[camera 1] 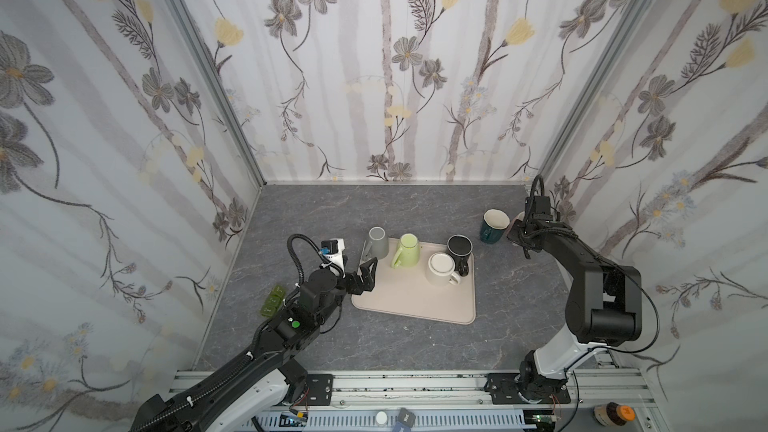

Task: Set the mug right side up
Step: 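Lower the pink mug upright beside the dark green mug and open the right gripper, then move the right gripper back over the upside-down black mug on the tray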

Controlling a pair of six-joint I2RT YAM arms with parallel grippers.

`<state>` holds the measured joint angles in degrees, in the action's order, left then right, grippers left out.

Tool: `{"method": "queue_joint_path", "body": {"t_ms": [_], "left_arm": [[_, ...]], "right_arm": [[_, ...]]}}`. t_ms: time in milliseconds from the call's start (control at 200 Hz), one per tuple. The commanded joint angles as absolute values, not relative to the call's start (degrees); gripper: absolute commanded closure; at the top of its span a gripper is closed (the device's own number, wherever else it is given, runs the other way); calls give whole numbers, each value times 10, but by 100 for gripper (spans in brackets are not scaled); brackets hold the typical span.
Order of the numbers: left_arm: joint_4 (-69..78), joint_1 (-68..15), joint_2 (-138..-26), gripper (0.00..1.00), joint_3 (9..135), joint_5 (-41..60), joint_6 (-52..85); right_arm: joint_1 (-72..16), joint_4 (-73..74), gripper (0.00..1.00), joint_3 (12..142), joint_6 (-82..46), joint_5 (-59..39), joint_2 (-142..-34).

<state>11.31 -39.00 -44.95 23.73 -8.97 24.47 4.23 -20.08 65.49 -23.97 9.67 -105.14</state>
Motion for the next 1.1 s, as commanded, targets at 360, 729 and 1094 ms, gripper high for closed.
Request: {"method": "queue_joint_path", "body": {"t_ms": [360,729,1094], "left_arm": [[129,-389,-454,0,237,-99,250],[127,-390,-458,0,238,-102,250],[102,-388,-481,0,255,-104,245]], "right_arm": [[36,-160,5,651,-241,116,-1027],[28,-178,0,651,-237,103,-940],[-65,-199,0,566,-214,83,-754]]}}
